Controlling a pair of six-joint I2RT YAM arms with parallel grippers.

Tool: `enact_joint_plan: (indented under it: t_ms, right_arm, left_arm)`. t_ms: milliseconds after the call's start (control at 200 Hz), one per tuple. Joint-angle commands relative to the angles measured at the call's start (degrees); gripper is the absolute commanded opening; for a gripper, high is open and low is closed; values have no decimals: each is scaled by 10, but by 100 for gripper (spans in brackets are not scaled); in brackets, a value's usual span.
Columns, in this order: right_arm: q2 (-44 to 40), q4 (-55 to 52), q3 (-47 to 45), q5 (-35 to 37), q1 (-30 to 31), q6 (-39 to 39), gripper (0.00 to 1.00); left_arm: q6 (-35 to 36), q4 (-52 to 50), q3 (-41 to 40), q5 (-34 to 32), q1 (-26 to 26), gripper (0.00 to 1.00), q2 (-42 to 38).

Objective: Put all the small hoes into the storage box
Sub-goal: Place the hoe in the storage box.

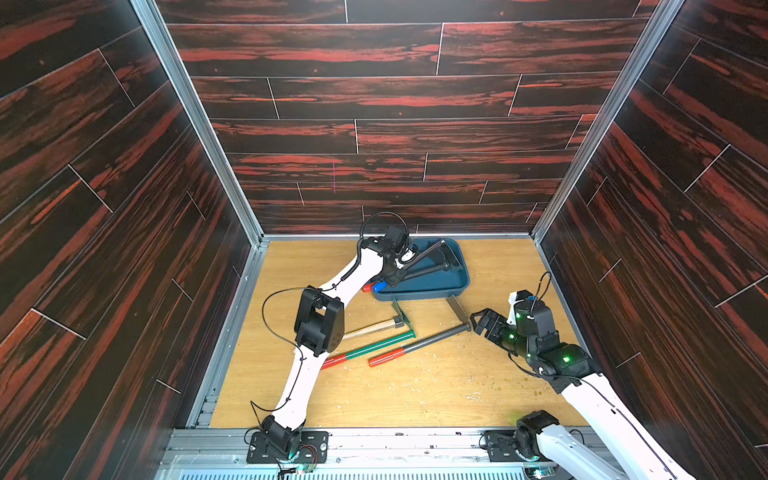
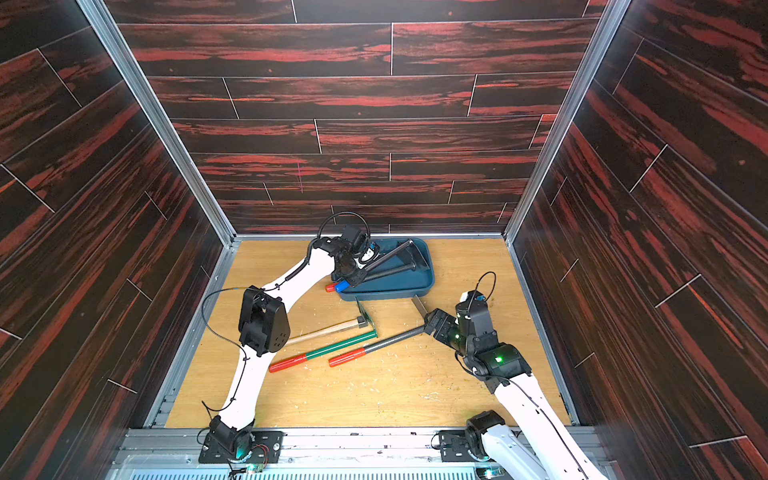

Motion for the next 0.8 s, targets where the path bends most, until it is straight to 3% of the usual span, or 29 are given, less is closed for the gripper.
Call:
enact_joint_plan:
  t_ms: [0,251,591,797]
  right_arm:
    - [-3,1,-9,-6,-1,-6,94]
    - [-2,2,-12,-3,-1,-20,94]
    - [1,-5,-4,-5,-1,-47,95]
    - [14,-9,1,-22,-1,-50,96]
  left_arm:
    - [0,-20,-6,-4,1,40,-5]
    - [-9,-14,5,-30,3,52,-28]
    - [-56,32,14,-38,6,55,-80]
    - [-76,23,-20,-49,6,55,-117]
